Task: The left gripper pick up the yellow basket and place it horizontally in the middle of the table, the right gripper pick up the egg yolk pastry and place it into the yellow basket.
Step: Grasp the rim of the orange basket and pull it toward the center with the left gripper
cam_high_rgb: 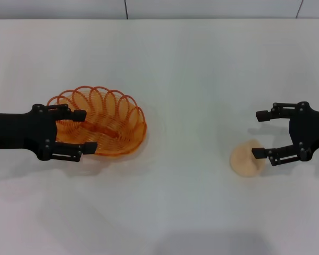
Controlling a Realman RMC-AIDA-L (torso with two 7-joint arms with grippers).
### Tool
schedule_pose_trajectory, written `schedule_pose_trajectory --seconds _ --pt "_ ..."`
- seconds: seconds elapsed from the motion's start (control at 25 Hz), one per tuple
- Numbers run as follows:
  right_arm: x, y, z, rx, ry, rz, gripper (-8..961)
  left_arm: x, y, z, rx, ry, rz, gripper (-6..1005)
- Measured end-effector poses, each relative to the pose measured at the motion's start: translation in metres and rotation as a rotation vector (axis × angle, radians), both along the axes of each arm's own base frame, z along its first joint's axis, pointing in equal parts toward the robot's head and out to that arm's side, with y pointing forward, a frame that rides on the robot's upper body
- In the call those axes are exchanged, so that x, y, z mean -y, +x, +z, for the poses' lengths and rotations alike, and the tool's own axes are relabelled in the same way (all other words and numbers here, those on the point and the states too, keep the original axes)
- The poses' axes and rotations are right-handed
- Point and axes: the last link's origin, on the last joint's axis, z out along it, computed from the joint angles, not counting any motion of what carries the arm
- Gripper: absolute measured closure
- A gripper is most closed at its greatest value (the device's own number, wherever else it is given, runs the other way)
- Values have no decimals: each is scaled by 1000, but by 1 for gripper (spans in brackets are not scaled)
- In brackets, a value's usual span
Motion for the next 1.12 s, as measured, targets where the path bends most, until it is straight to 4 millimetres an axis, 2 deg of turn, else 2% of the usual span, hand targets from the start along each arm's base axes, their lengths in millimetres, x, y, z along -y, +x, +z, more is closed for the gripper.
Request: schedule_pose_trajectory --seconds 0.76,1.12 --pt "-1 -1 -3 -17 17 -10 81 -1 0 -2 -1 3 18 155" --pt "-2 -1 2 -39 41 -11 81 -6 21 13 -37 -58 322 172"
